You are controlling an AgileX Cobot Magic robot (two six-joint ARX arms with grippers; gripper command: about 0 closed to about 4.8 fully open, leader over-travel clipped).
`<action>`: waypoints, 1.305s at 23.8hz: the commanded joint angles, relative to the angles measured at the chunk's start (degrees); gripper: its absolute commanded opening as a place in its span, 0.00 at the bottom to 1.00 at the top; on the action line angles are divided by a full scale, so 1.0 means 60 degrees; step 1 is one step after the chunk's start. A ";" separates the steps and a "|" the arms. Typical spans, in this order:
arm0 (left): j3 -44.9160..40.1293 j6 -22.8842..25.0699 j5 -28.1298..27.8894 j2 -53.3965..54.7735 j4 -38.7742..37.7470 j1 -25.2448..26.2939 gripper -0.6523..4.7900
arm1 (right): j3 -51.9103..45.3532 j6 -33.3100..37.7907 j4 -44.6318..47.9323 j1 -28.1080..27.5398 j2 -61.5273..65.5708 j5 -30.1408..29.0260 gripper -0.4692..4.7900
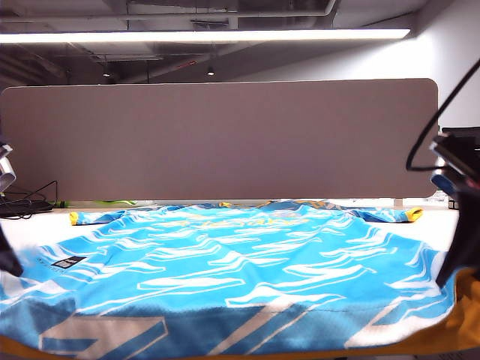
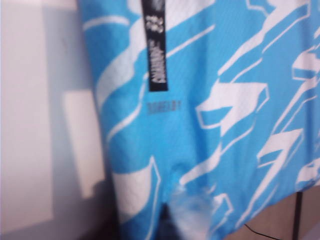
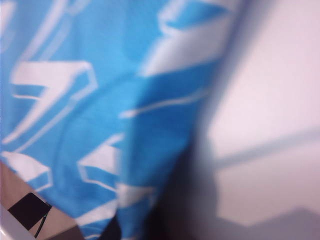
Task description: Fold the bottom side of the soccer jersey horizontally towards the center, about one-third of the way, then fold the sleeve back towards the center, creating a straight line along the edge of the the soccer jersey, and finally fold the bottom of the soccer jersey up towards the top, creating a neat rectangle.
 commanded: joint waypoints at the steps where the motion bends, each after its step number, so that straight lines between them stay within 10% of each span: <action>1: -0.0113 -0.0051 0.0251 0.0080 0.0058 -0.0011 0.11 | 0.0015 0.0044 0.0138 0.0087 -0.0033 0.0117 0.10; 11: -0.0113 -0.0583 0.0878 -0.2102 -0.1271 -0.0011 0.11 | 0.0025 -0.0033 -0.1956 0.0087 -0.3100 0.0066 0.08; 21: -0.0117 -0.4211 0.1282 -0.9752 -0.2965 -0.0011 0.11 | 0.0025 0.1668 -0.5016 0.0084 -0.9533 -0.0659 0.08; 25: -0.0117 -0.4197 0.0874 -0.9045 -0.2055 -0.0007 0.11 | 0.0029 0.2018 -0.3453 0.0080 -0.9198 -0.0466 0.08; 31: -0.0036 -0.5512 0.0896 -0.4153 0.3949 -0.0007 0.11 | 0.0157 0.2648 0.1566 -0.0240 -0.5045 -0.0117 0.08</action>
